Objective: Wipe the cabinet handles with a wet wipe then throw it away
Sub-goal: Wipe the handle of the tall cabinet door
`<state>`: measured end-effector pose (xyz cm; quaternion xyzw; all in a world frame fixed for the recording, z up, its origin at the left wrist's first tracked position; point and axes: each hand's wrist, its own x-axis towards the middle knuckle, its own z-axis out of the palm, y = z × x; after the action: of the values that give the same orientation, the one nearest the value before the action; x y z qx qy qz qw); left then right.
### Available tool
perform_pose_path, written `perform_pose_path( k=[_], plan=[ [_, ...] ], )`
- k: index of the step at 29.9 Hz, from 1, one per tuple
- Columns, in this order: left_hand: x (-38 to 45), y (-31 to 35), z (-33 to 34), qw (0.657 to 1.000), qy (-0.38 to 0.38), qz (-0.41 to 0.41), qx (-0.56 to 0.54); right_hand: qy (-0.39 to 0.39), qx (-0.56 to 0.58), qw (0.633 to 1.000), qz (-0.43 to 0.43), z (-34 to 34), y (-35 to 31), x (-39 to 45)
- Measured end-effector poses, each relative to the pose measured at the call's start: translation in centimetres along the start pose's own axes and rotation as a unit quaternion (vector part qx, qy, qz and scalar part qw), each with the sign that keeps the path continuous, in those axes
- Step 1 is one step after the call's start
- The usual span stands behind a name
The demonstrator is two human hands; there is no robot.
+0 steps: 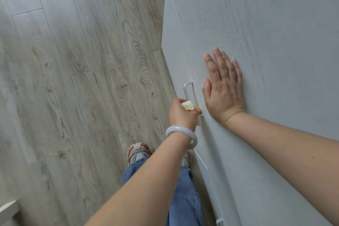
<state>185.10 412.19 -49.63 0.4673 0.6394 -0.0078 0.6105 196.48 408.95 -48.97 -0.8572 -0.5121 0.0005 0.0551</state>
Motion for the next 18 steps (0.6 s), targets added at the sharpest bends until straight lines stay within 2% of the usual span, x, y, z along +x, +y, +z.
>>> perform_pose_path(
  k=[3,6,11,16,18],
  plan=[
    [-0.7,-0.4,0.8,0.998,0.003,-0.064,-0.023,0.001,-0.002,1.0,-0.001,0.0,-0.1,0.0],
    [-0.2,0.2,0.3,0.998,-0.016,-0.068,0.007,0.002,-0.002,1.0,-0.001,0.0,0.0,0.1],
    [1.6,2.3,-1.6,0.986,-0.044,0.036,0.154,0.002,-0.003,1.0,0.001,0.1,0.0,0.0],
    [3.9,5.5,-3.6,0.987,-0.007,0.109,0.115,-0.003,-0.001,1.0,-0.003,0.0,0.0,0.0],
    [4.1,6.0,-3.9,0.986,-0.016,0.127,0.109,-0.002,0.0,1.0,-0.003,0.0,0.1,0.0]
  ],
)
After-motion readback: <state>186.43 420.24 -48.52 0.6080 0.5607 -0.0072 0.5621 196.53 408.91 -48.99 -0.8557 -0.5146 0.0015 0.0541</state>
